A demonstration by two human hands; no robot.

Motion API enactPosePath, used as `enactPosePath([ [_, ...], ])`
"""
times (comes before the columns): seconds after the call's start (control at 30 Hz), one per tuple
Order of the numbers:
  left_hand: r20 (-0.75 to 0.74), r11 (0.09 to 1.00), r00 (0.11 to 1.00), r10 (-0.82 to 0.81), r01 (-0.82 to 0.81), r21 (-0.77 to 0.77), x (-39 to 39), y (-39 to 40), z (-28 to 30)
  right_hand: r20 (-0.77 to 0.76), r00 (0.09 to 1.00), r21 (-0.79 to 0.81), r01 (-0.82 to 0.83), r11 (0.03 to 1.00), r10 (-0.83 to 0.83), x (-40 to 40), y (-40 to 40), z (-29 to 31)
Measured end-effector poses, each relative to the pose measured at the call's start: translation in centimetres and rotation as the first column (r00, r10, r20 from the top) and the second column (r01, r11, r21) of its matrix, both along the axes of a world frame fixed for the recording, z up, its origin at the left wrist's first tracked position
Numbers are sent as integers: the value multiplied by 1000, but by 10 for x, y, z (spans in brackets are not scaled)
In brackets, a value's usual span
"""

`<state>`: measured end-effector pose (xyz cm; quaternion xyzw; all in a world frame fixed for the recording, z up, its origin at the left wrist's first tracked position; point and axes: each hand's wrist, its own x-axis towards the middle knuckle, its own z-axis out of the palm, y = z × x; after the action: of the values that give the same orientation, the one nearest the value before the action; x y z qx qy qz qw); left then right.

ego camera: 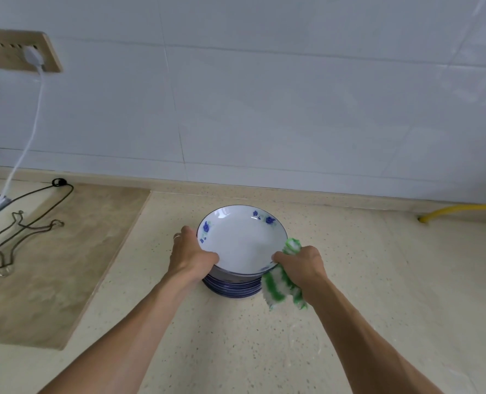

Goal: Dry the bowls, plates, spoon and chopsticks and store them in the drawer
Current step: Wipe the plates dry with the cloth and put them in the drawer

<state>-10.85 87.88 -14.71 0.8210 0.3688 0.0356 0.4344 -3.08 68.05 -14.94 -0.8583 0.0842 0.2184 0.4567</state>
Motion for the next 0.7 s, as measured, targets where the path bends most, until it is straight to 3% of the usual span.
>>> enactPosePath([
  [0.27,244,923,968,62,37,-384,-7,-44,47,25,993,123,109,986,-113,-28,-48,42],
  [0.5,291,828,955,55,120,-548,-20,-143,62,51,968,134,237,962,-245,-71,-146,73],
  [0.7,340,740,940,8,223,-634,-39,-273,75,97,931,156,335,929,-352,-118,-270,83],
])
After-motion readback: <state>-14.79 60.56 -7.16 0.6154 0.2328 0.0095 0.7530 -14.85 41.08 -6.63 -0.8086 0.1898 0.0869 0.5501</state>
